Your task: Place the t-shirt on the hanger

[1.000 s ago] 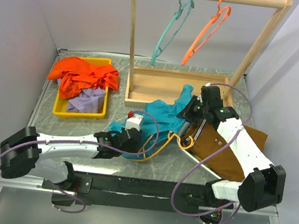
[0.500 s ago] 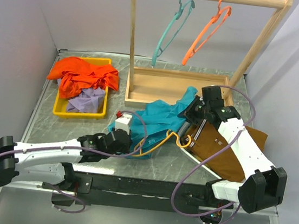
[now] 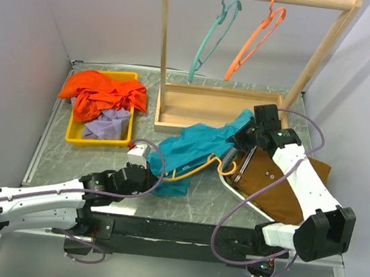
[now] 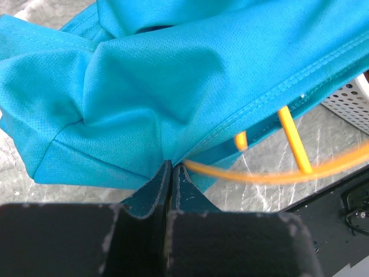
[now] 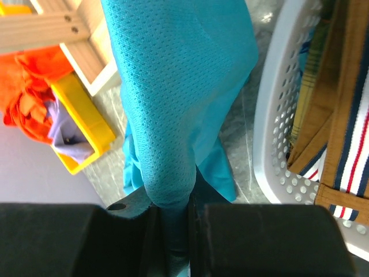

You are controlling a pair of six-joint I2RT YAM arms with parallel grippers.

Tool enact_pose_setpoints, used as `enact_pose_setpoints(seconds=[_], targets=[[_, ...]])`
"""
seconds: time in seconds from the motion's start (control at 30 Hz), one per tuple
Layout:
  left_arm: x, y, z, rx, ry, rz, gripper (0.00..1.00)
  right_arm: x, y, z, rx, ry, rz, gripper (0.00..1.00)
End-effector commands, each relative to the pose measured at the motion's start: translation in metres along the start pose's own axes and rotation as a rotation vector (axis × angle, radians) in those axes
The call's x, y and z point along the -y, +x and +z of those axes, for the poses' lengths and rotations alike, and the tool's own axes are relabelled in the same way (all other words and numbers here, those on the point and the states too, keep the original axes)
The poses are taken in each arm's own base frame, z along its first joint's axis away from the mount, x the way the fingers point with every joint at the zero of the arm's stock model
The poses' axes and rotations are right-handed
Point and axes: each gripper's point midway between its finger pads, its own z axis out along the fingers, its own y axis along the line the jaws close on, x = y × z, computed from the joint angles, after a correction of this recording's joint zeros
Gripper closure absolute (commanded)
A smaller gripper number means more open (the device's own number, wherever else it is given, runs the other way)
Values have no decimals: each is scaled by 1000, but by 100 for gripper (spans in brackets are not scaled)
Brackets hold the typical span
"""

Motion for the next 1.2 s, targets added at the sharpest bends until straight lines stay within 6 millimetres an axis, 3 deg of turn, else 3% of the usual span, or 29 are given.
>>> enact_pose_setpoints(seconds=[0.0,0.13,0.33,0.47,0.6,0.7,0.8,0.93,1.03,1.17], targets=[[-9,0,-3,0,-37,-13,99,-18,-35,-9,127,-18,94,100],[-2,-11,-11,17,-10,-18,99,-13,-42,-9,162,11,130,100],[25,-48,-32,68,59,-16,99,-2,-44,-9,181,74,169,100],[53,-70,-46,79,152,3,99,4,-41,-11,173,112,213,100],[74,-77,-53,54,217,32,99,2,-42,-13,187,98,254,100],[89,-80,-56,45,277,49,99,-6,-38,-16,176,51,277,100],[110,-90,-55,59,338,60,99,-26,-33,-23,178,-33,270,100],[139,-112,-55,77,378,92,99,-49,-22,-32,161,-56,227,100],[144,-126,-49,105,338,119,99,-62,-5,-32,120,-58,176,100],[144,-124,-34,99,296,158,99,-64,6,-24,83,-78,169,100]])
